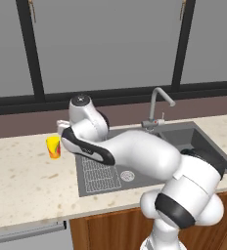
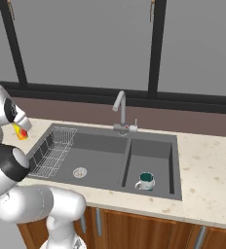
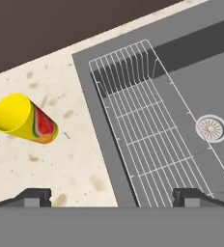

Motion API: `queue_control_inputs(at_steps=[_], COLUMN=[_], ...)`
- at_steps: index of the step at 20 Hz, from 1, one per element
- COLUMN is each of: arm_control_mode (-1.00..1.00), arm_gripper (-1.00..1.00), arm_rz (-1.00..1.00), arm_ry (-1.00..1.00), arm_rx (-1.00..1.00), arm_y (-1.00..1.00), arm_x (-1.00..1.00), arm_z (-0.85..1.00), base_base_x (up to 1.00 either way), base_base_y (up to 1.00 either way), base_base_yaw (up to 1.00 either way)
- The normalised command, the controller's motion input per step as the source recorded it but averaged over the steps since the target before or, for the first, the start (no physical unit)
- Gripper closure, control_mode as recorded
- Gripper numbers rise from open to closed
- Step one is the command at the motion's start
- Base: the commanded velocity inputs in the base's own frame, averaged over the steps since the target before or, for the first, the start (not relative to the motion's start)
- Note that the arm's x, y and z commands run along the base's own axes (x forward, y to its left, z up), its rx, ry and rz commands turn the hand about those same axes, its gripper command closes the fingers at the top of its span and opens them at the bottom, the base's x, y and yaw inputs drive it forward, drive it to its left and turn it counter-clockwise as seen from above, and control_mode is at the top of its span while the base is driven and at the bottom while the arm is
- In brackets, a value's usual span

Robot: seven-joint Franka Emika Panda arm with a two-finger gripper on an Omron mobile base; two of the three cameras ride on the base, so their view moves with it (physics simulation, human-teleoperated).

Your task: Move any existing items from the left basin to the right basin for drying. Then move the cup from the counter to the left basin of the sink for washing.

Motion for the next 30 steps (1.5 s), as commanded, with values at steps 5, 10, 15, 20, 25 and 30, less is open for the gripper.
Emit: queue_control_inputs(at_steps=[5,10,15,20,25,30], arm_control_mode=[-1.00,-1.00,-1.00,-1.00,-1.00,-1.00], arm_gripper=[-1.00,-1.00,-1.00,-1.00,-1.00,-1.00], arm_rz=[0.03,0.01,0.00,0.00,0.00,0.00], arm_ry=[0.00,0.00,0.00,0.01,0.00,0.01], arm_rx=[0.00,0.00,0.00,0.00,0.00,0.00], arm_y=[0.28,0.17,0.15,0.12,0.10,0.11], arm_x=[0.20,0.23,0.20,0.17,0.09,0.10], arm_z=[-0.04,-0.09,-0.14,-0.16,-0.11,-0.11], base_base_x=[0.00,0.00,0.00,0.00,0.00,0.00], base_base_y=[0.00,0.00,0.00,0.00,0.00,0.00], base_base_yaw=[0.00,0.00,0.00,0.00,0.00,0.00])
